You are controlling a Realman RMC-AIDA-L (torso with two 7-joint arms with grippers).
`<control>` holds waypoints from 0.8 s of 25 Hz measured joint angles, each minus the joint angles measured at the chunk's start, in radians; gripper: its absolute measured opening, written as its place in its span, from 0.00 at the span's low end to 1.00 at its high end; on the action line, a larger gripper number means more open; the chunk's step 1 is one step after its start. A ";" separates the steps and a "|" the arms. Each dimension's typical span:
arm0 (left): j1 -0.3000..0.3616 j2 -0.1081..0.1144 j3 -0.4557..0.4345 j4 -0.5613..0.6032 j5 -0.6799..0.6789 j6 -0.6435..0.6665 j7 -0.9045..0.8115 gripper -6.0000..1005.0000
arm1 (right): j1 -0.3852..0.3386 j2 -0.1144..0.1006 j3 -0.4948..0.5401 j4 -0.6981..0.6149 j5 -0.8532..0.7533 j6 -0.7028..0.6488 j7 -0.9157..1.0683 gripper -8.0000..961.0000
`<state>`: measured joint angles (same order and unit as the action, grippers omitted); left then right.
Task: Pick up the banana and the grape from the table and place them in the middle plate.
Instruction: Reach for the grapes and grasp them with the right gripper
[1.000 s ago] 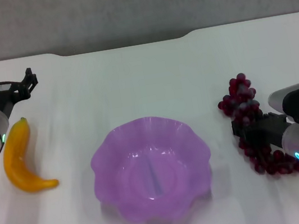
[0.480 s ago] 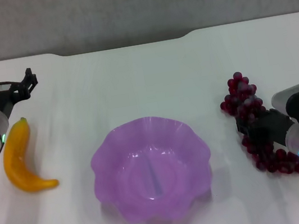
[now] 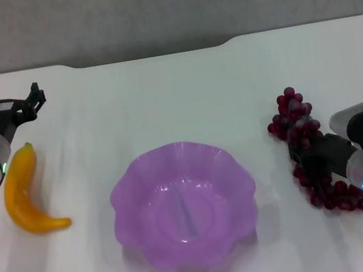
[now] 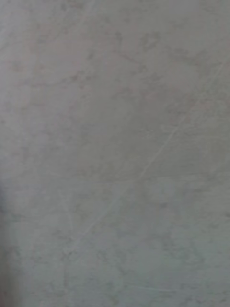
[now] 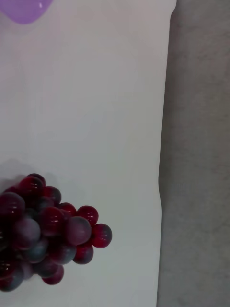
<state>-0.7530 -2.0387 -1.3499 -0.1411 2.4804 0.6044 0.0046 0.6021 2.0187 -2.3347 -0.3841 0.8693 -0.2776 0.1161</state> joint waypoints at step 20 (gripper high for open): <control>0.000 0.000 0.000 0.000 0.000 0.000 0.000 0.89 | 0.001 0.001 0.000 0.001 0.004 -0.003 0.004 0.36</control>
<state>-0.7532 -2.0387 -1.3499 -0.1411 2.4804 0.6044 0.0045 0.6029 2.0202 -2.3347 -0.3834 0.8730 -0.2808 0.1196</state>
